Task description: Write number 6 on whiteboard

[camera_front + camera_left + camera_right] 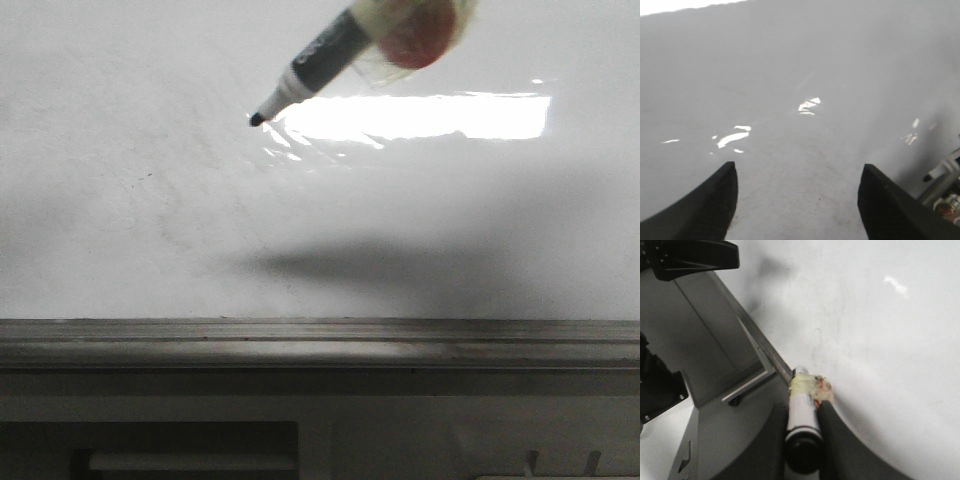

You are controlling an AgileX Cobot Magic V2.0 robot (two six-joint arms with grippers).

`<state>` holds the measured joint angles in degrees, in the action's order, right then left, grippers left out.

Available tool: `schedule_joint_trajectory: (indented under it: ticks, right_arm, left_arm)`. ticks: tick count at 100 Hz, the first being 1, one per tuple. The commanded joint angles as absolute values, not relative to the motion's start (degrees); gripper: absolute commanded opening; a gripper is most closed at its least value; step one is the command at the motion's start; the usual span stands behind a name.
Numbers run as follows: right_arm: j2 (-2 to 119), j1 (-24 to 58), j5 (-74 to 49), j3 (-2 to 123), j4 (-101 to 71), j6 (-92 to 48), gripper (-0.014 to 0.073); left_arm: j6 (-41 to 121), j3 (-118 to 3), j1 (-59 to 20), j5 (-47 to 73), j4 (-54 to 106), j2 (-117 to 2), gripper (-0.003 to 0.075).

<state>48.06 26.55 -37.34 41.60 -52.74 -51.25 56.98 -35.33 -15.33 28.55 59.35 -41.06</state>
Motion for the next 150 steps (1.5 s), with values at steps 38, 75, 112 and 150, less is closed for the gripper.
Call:
schedule_joint_trajectory:
  ticks: [38, 75, 112, 150]
  right_arm:
    - [39.06, 26.52, -12.78, 33.25, -55.01, -51.61, -0.0045]
    - [48.16, 26.52, -9.09, 34.11, -55.01, -51.61, -0.0045]
    - [51.85, 24.78, -25.54, 34.76, -43.75, -44.60, -0.0045]
    - [46.31, 20.84, -20.12, 35.59, -42.54, -41.21, -0.0045]
  left_arm:
    - [56.75, -27.83, -11.98, 17.93, 65.54, -32.53, 0.0399]
    - [56.75, -27.83, -11.98, 17.93, 65.74, -32.53, 0.0399]
    - [56.75, -27.83, -11.98, 17.93, 65.89, -32.53, 0.0399]
    - [56.75, -27.83, -11.98, 18.03, 65.89, -32.53, 0.0399]
